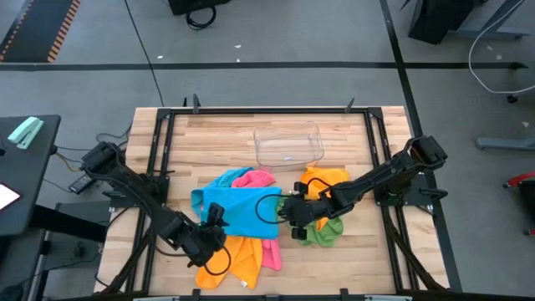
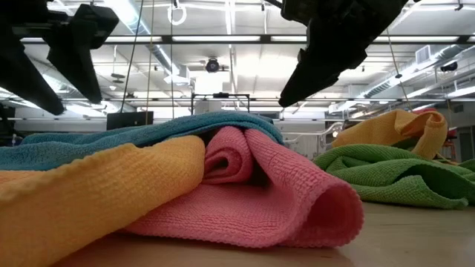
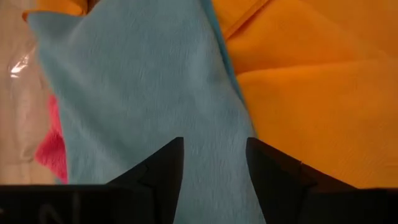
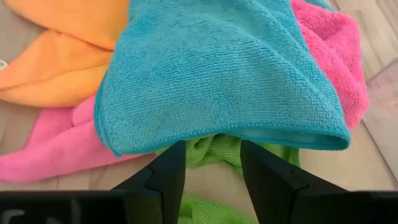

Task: Fold microfiber towels
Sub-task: Fold the bottom blue microfiber cloth

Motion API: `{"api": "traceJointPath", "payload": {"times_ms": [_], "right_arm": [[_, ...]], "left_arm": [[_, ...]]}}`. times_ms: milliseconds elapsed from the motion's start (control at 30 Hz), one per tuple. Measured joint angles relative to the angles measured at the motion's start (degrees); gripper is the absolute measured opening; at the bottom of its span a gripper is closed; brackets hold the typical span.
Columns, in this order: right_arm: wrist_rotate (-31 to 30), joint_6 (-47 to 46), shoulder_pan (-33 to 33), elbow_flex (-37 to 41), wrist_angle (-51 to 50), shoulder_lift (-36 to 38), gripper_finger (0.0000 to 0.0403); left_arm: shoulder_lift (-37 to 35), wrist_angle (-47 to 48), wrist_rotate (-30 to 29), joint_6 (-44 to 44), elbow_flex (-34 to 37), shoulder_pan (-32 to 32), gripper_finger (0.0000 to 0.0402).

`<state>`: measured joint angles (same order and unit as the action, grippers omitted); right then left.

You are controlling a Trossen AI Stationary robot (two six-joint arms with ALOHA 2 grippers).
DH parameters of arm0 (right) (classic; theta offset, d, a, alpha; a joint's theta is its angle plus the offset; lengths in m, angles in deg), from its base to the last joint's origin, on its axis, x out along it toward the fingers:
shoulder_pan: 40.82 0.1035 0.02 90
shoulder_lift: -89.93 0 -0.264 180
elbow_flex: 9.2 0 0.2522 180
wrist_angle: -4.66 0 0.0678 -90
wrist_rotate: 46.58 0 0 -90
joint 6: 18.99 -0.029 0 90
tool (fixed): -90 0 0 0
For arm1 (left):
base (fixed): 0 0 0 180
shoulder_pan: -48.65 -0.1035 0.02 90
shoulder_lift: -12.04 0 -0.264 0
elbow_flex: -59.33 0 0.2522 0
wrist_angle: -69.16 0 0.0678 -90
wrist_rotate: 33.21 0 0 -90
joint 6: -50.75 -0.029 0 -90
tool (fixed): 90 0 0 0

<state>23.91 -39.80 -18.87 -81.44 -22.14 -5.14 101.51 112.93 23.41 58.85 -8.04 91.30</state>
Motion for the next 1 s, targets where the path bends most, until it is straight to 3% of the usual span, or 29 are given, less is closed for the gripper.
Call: {"api": "traceJointPath", "payload": {"times_ms": [167,367,533,667,833,1000], "right_arm": [[-1.11,1.72,0.42,0.00,2.57,-0.02,0.0171],[-10.67,4.71,3.18,0.00,3.50,-0.02,0.0174],[-13.81,4.10,3.77,0.00,3.61,-0.02,0.0174],[-14.23,3.95,3.74,0.00,4.56,-0.02,0.0174],[-14.38,4.34,3.74,0.00,6.49,-0.02,0.0174],[-14.38,4.32,3.74,0.00,7.07,-0.02,0.0174]], "left_arm": [[4.14,1.69,-0.74,1.21,-3.87,-0.07,0.0188],[6.85,2.01,-1.43,4.81,-5.54,-0.03,0.0212],[9.79,1.93,-3.52,6.31,-8.50,0.07,0.0236],[12.70,2.25,-5.80,7.65,-10.72,0.07,0.0245],[17.03,2.24,-13.19,10.03,-12.39,0.07,0.0240],[20.12,-0.64,-15.17,10.80,-14.40,0.04,0.0240]]}}
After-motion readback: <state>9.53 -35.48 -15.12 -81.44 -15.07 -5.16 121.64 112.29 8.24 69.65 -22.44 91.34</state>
